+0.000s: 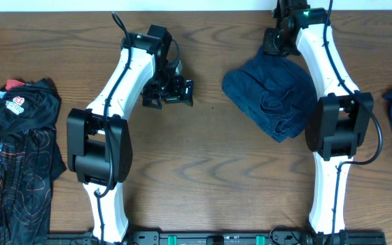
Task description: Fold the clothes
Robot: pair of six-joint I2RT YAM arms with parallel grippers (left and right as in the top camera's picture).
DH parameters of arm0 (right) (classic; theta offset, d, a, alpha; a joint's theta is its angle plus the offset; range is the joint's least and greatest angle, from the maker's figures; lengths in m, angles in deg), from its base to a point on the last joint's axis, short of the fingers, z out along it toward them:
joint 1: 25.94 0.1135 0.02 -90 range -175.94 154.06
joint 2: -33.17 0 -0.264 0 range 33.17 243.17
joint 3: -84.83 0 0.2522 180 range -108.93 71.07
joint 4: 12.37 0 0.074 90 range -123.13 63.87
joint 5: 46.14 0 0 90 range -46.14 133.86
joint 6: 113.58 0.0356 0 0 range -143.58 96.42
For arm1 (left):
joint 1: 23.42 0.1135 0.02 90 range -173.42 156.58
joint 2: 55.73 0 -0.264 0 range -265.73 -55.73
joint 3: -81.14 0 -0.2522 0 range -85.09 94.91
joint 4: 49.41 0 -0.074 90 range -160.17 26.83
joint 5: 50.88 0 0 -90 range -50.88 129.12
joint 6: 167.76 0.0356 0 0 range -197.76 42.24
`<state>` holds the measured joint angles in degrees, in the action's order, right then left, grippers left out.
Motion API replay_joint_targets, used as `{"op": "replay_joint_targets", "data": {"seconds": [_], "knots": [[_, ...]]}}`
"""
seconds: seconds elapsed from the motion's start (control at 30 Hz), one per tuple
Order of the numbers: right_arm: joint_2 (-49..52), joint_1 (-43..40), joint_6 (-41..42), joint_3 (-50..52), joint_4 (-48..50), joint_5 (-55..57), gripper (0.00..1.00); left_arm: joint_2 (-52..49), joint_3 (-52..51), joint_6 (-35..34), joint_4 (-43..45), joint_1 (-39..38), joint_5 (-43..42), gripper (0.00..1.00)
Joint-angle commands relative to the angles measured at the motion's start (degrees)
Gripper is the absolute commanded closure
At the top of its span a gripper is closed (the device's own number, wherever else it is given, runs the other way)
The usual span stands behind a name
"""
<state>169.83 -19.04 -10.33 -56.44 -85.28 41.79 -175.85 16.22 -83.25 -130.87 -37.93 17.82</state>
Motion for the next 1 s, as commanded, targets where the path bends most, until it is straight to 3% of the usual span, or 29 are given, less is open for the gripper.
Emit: {"op": "replay_joint_targets", "data": {"seconds": [0.0,0.3,0.4,0.53,0.6,0.73,0.97], "knots": [[1.68,-2.34,3.34,-0.15,-1.6,4.74,0.99,0.2,-0.28,1.03,-0.39,0.02,-0.72,0.02],[1.9,-8.7,9.03,-0.15,-7.89,9.31,0.99,0.2,-0.28,1.2,-0.37,0.02,-0.85,0.02],[2.01,-8.92,8.48,-0.13,-8.22,9.14,0.99,0.2,-0.28,2.23,1.73,0.0,-6.84,0.02],[2.01,-7.58,7.63,-0.13,-8.04,9.18,0.99,0.2,-0.28,2.91,10.99,-0.09,-21.18,0.02],[2.01,-6.93,7.69,-0.13,-8.13,9.2,0.99,0.2,-0.28,-0.07,16.96,-0.22,-25.51,0.02],[2.01,-6.36,7.67,-0.13,-8.11,9.18,0.99,0.2,-0.28,-6.38,27.08,-1.46,-27.23,0.02],[2.01,-6.54,7.26,-0.13,-9.46,9.2,0.99,-0.81,-0.28,-10.45,36.0,-7.52,-25.73,0.02]]}}
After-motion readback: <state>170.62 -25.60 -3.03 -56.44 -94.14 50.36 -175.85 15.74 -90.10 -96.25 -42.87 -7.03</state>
